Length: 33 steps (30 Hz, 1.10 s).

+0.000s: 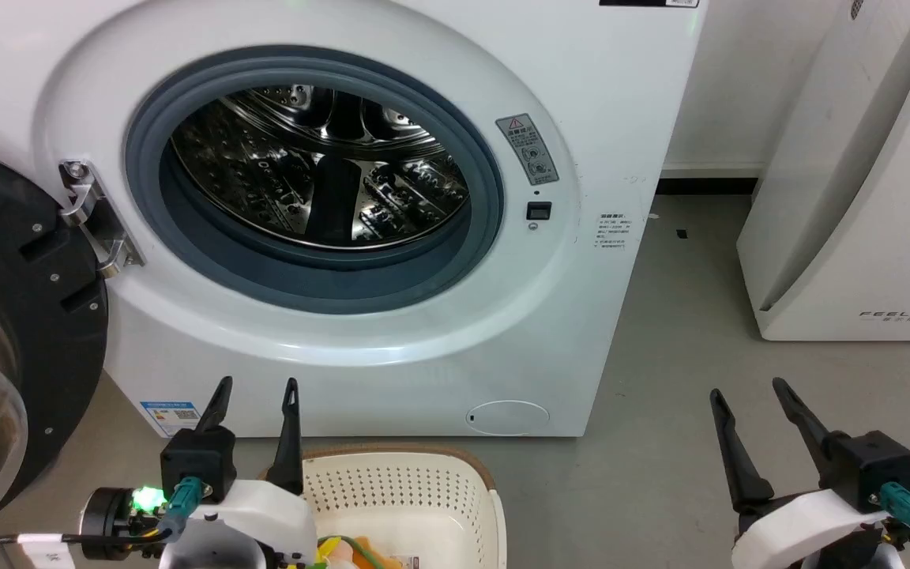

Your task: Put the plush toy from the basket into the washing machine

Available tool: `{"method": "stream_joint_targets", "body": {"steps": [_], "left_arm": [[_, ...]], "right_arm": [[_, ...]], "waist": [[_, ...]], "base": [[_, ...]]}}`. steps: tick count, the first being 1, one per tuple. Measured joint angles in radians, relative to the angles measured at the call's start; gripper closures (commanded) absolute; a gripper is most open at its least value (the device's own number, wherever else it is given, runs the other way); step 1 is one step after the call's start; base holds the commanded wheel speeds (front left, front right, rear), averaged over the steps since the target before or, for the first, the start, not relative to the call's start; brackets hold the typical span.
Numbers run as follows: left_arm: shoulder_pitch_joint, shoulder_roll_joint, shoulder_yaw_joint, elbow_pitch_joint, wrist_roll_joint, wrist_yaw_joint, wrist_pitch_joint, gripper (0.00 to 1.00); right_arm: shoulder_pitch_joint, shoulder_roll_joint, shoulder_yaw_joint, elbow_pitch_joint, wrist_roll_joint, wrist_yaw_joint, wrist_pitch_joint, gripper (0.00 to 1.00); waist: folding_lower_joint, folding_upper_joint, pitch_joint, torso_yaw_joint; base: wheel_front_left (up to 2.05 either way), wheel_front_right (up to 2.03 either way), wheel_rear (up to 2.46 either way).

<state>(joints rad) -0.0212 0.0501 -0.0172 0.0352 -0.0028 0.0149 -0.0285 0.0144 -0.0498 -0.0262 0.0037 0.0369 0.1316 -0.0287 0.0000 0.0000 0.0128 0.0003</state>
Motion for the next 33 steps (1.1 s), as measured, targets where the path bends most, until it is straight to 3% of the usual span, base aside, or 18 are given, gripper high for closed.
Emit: {"method": "stream_joint_targets", "body": {"steps": [22, 33], "left_arm": [[-0.152, 0.025, -0.055, 0.304, 0.0, -0.036, -0.031, 0.0], [-0.234, 0.038, -0.076, 0.455, -0.021, -0.059, 0.013, 0.0]], "right_arm": [[-0.037, 0.0, -0.026, -0.002, 0.057, 0.0, -0.044, 0.0], [-0.072, 0.0, -0.037, -0.01, 0.087, 0.0, -0.067, 0.0]], "waist": [[0.0, 0.0, 0.094, -0.025], [0.0, 0.0, 0.175, -0.042]], "base": [[0.0, 0.0, 0.0], [0.0, 0.0, 0.0]]}}
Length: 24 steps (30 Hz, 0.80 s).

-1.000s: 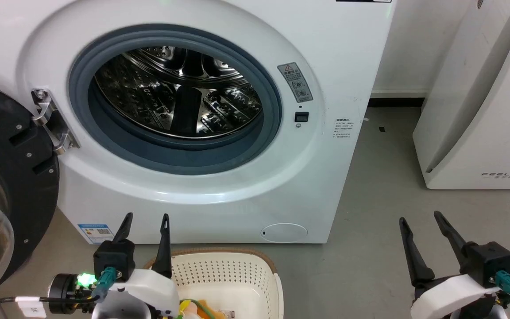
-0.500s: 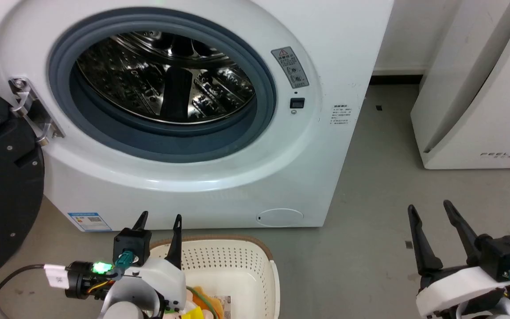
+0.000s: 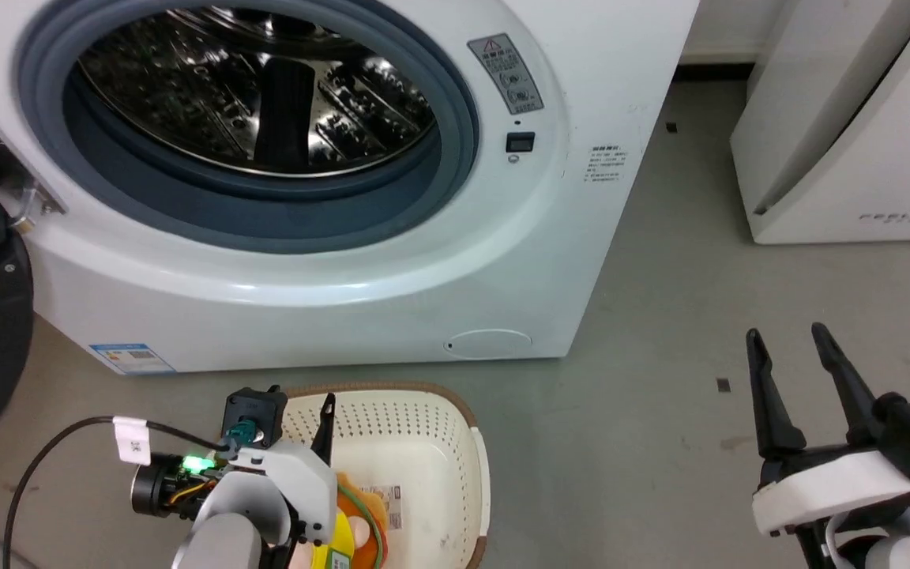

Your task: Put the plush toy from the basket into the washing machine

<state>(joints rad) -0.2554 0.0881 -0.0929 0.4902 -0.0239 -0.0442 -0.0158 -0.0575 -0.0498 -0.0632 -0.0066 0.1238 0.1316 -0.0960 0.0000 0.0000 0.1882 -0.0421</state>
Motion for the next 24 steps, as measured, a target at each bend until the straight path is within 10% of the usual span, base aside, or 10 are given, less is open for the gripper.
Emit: {"method": "stream_joint_targets", "body": {"steps": [24], "left_arm": [[-0.168, 0.083, -0.065, 0.26, -0.034, -0.017, 0.161, 0.0]], "right_arm": [[-0.115, 0.0, -0.026, -0.032, 0.061, 0.0, -0.051, 0.0]], "waist": [[0.0001, 0.0, 0.264, -0.039]], "base": [[0.0, 0.0, 0.0]]}}
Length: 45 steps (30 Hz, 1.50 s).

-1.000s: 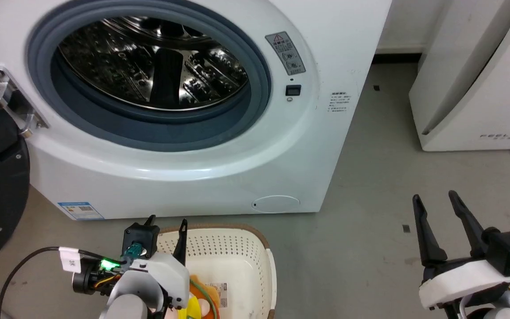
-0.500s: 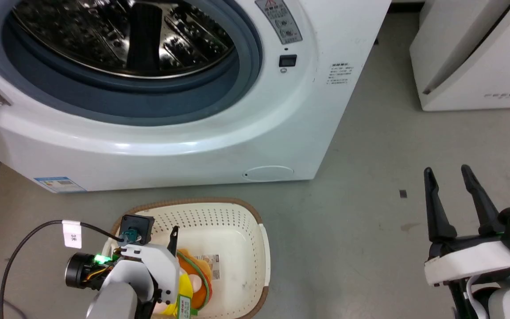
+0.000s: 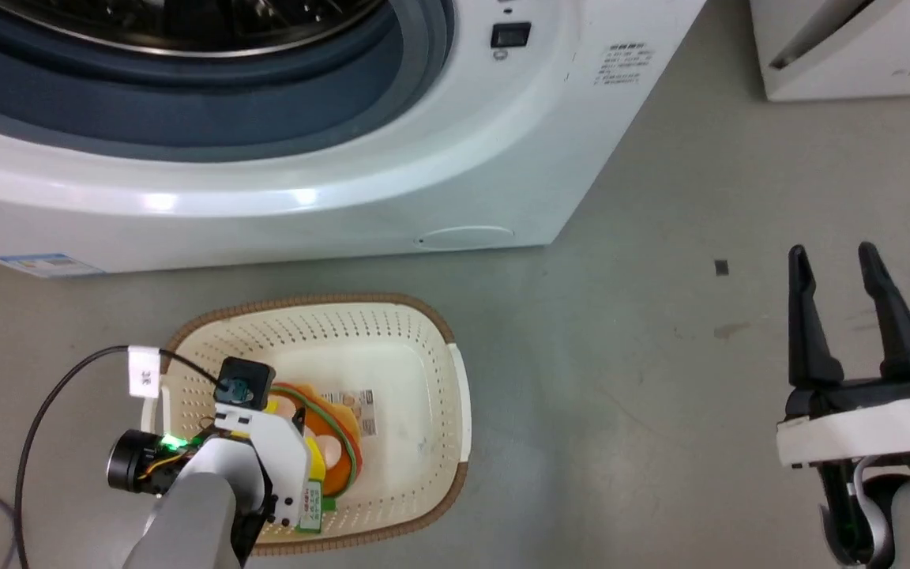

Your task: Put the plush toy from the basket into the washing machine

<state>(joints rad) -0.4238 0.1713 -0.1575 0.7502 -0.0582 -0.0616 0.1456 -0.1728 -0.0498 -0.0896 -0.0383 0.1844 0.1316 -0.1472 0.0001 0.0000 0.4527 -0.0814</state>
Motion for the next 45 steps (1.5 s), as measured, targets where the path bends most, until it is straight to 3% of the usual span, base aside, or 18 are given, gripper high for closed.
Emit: {"method": "stream_joint_targets", "body": {"steps": [17, 36, 37, 38, 45], "left_arm": [[-0.162, 0.05, -0.107, 0.171, 0.003, -0.03, 0.158, 0.0], [-0.309, 0.091, -0.193, 0.363, -0.025, -0.047, 0.207, 0.0], [-0.315, 0.092, -0.198, 0.373, -0.027, -0.047, 0.208, 0.63], [-0.322, 0.092, -0.205, 0.384, -0.029, -0.048, 0.21, 1.0], [-0.365, 0.101, -0.233, 0.453, -0.053, -0.056, 0.234, 1.0]], "right_arm": [[-0.067, 0.0, -0.021, -0.031, 0.033, 0.0, -0.035, 0.0], [-0.126, 0.0, -0.045, -0.042, 0.074, 0.0, -0.074, 0.0], [-0.128, 0.0, -0.047, -0.042, 0.078, 0.0, -0.077, 0.0], [-0.131, 0.0, -0.049, -0.043, 0.081, 0.0, -0.079, 0.0], [-0.151, 0.0, -0.059, -0.044, 0.098, 0.0, -0.093, 0.0]], "waist": [[0.0, 0.0, 0.187, -0.015], [0.0, -0.0001, 0.315, -0.041], [-0.0001, 0.0, 0.319, -0.042], [0.0, 0.0, 0.322, -0.043], [0.0, 0.0, 0.34, -0.055]], "base": [[0.0, 0.0, 0.0], [0.0, 0.0, 0.0], [0.0, 0.0, 0.0], [0.0, 0.0, 0.0], [0.0, 0.0, 0.0]]}}
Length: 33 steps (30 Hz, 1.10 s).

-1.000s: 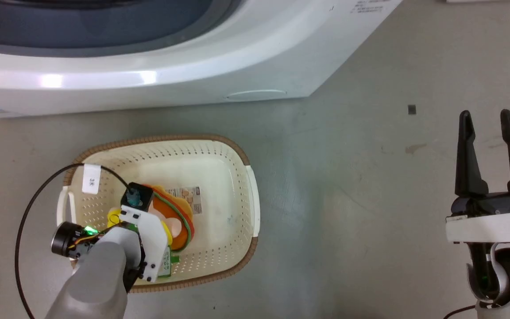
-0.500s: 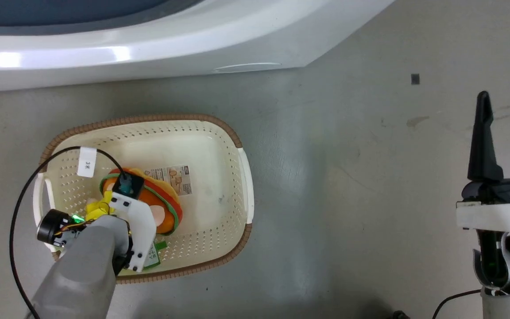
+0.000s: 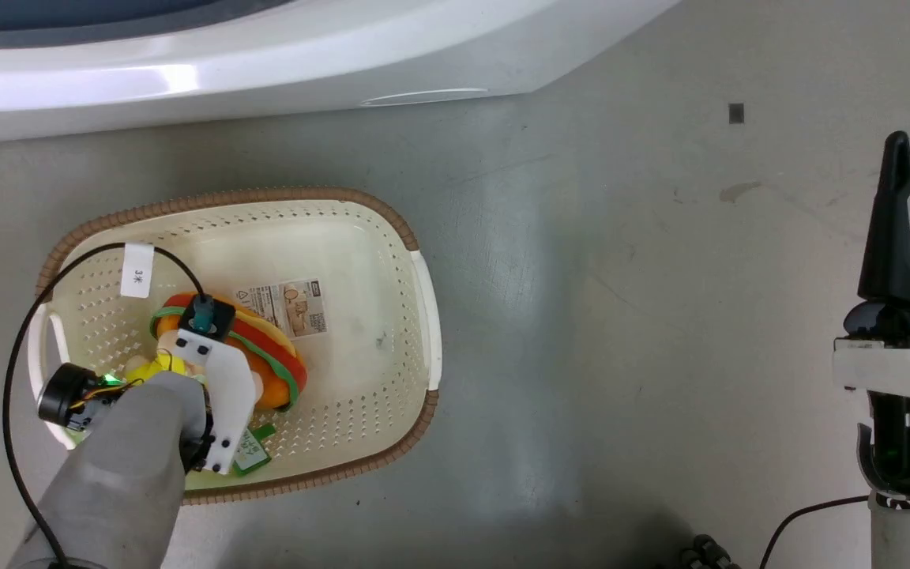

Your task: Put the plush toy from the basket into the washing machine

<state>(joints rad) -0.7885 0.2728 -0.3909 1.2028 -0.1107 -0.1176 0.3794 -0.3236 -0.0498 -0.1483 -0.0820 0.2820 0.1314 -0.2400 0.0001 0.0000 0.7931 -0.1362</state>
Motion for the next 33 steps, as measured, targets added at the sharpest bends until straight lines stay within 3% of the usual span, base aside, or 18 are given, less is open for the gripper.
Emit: {"method": "stream_joint_targets", "body": {"steps": [12, 33], "left_arm": [[-0.028, -0.004, -0.044, 0.085, -0.051, -0.009, -0.033, 1.0], [0.121, -0.096, -0.188, 0.04, -0.197, -0.009, -0.313, 1.0]], "right_arm": [[-0.011, 0.0, -0.007, 0.02, 0.01, 0.0, -0.017, 0.0], [0.132, 0.0, -0.021, 0.073, -0.018, 0.0, -0.018, 0.0]], "waist": [[-0.0001, 0.0, -0.053, -0.007], [-0.0002, 0.0, -0.369, 0.068]], "base": [[0.0, 0.0, 0.0], [0.0, 0.0, 0.0]]}}
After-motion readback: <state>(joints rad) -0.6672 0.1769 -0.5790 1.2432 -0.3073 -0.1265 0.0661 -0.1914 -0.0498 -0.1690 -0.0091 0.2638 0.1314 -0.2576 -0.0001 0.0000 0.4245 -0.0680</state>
